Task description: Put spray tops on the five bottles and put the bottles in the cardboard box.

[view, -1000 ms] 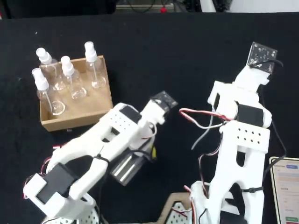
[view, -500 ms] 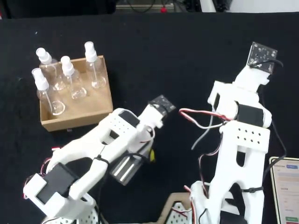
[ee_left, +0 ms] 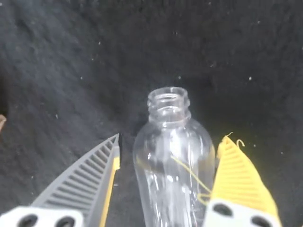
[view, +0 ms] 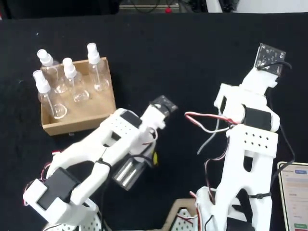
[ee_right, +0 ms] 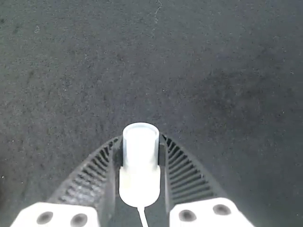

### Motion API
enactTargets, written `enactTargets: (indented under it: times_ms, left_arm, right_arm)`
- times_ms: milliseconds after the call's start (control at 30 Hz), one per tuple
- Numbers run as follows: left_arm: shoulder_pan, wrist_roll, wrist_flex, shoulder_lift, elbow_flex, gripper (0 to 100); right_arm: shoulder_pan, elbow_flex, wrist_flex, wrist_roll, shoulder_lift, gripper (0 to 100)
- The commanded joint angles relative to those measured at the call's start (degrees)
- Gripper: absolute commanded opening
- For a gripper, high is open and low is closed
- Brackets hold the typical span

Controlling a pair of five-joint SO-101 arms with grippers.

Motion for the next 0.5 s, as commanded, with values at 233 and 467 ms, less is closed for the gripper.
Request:
enactTargets:
  times_ms: [233,467]
  left_arm:
    - [-0.04,0.09,-2.20,-0.88,1.36,16]
    - [-0.04,0.00,4.48,-2.11,-2.77,15]
  right_arm:
    - [1.14,-0.31,-1.49,0.62,-1.98,1.5]
    - [1.14,-0.31,-1.58,0.62,-1.98,1.5]
